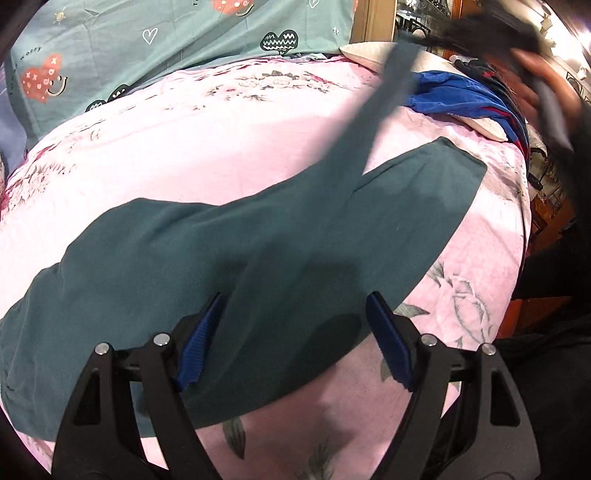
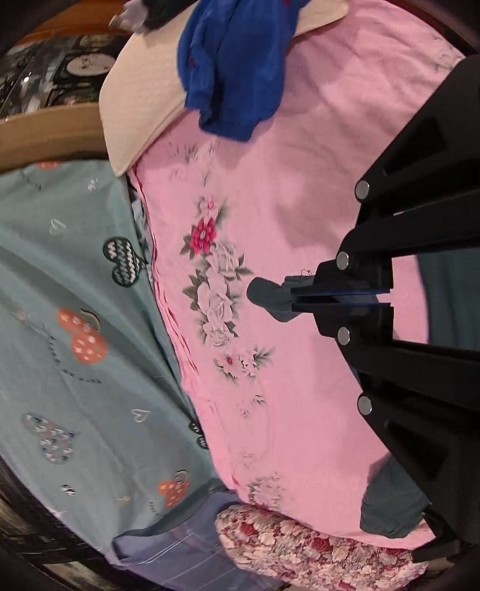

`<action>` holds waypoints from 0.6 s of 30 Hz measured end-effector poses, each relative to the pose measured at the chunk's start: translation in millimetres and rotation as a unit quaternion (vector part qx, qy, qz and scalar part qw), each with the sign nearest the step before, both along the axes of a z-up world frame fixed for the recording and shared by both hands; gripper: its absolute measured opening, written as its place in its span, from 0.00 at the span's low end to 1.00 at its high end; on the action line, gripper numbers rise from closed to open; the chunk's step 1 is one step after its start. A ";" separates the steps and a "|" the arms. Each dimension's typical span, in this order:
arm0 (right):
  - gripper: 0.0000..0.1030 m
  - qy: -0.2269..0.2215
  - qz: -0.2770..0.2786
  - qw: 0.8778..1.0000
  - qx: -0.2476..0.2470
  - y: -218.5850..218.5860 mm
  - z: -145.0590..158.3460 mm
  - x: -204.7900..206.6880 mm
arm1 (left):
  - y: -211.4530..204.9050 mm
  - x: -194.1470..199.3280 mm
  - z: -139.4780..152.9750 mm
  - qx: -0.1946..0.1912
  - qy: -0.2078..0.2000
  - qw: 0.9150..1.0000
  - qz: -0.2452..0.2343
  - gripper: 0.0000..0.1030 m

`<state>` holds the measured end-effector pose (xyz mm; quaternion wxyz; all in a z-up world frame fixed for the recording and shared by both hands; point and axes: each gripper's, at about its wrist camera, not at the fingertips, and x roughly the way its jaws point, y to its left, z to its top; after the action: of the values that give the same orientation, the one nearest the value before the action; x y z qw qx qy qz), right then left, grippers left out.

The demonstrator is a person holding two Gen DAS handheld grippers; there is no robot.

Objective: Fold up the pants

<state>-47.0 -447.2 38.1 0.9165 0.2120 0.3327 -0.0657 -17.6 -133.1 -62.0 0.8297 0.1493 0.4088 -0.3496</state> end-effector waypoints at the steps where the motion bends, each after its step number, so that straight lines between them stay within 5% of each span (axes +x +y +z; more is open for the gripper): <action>1: 0.03 0.004 -0.008 1.000 0.008 -8.2 -10.7 -22.8 | -0.2 -0.6 -0.5 0.001 0.001 1.000 0.000 0.76; 7: 0.03 0.046 -0.044 0.993 0.095 -28.2 -105.9 -95.3 | -4.9 -2.3 -7.0 0.016 -0.003 1.000 0.004 0.77; 9: 0.03 0.038 -0.041 0.992 0.110 -25.5 -110.3 -96.8 | -4.4 1.4 -5.5 0.016 0.000 1.000 0.016 0.64; 12: 0.03 0.008 -0.020 0.994 0.108 -23.0 -80.6 -78.1 | -2.1 7.9 -0.1 0.012 0.013 0.999 0.027 0.45; 15: 0.03 -0.058 0.014 0.995 0.083 -15.1 -19.5 -54.8 | -0.3 15.1 11.9 0.005 0.014 0.999 0.036 0.28; 18: 0.02 -0.115 0.043 0.992 0.042 -2.4 24.7 -63.2 | 8.0 11.7 30.6 -0.013 -0.010 0.999 0.051 0.27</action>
<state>-110.2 -449.5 62.7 0.9410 0.2416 0.2365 0.0122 -5.9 -125.1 -31.3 0.8524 0.1209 0.4027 -0.3108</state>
